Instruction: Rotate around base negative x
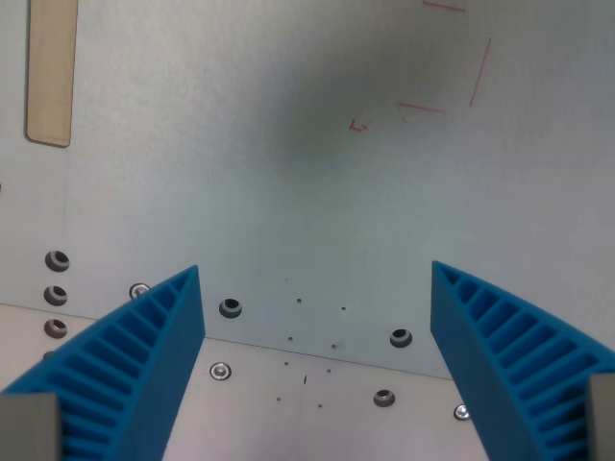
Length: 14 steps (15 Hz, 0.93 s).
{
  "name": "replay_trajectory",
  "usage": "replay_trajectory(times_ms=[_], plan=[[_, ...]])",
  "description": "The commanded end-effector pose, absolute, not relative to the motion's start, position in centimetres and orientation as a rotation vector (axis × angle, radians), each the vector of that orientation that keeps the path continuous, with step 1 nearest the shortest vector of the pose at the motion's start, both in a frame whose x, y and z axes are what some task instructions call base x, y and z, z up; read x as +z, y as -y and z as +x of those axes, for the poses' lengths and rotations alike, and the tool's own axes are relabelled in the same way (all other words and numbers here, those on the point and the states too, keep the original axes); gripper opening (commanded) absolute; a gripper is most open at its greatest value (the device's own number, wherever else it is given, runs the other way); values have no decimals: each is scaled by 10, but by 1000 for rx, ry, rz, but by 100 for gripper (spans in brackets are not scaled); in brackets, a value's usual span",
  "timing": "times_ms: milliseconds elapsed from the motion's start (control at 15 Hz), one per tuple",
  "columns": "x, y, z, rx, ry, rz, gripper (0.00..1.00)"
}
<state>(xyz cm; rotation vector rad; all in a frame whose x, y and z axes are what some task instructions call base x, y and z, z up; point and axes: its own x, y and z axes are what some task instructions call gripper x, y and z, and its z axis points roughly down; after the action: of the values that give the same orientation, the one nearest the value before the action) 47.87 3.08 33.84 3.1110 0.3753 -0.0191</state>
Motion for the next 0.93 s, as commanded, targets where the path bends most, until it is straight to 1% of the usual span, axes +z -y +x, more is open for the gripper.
replay_trajectory(times_ms=[67, 933], plan=[[341, -31, 479, -12, -374, 3099, 100], [341, -31, 479, -40, -354, 2950, 100]])
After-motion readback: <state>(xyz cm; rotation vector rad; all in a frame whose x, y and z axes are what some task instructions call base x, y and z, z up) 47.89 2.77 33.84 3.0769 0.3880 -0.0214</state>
